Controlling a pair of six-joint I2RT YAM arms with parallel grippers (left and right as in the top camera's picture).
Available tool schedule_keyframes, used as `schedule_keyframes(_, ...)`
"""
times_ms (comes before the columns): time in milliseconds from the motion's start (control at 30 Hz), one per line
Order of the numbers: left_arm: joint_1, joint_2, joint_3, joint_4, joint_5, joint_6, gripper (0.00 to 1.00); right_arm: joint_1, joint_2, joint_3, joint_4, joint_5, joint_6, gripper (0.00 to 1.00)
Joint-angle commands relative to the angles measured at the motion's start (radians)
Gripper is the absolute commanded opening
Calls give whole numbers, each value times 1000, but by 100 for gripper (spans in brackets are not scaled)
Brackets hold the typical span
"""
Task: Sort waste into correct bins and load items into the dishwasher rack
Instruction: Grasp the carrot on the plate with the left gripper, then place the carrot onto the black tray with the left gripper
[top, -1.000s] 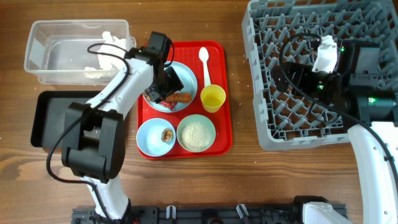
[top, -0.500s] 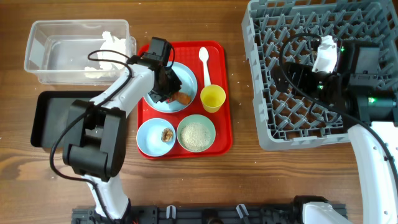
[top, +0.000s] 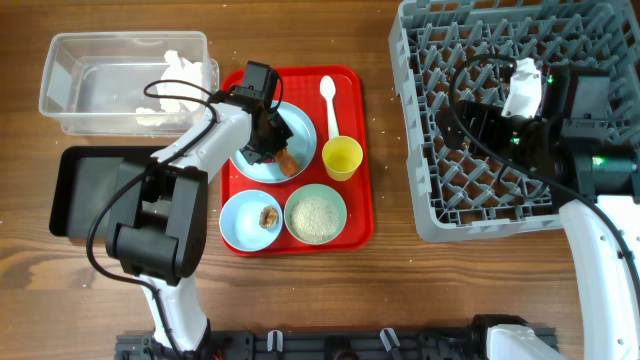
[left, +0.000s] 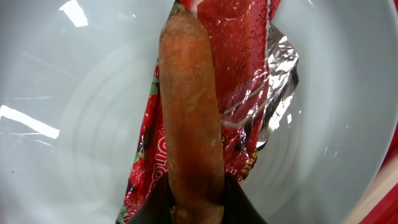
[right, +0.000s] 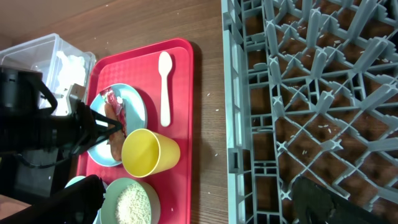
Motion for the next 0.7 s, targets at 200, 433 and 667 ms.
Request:
schedule_keyframes(200, -1, -65, 187, -193, 46, 116, 18, 2, 6, 10, -1, 18, 4, 100)
schedule_keyframes(433, 48, -244, 232, -376, 14, 190, 17, 2, 6, 10, -6, 18, 3, 100)
schedule_keyframes(667, 422, -395, 231, -658, -122, 189, 14, 2, 6, 10, -1, 18, -3, 100)
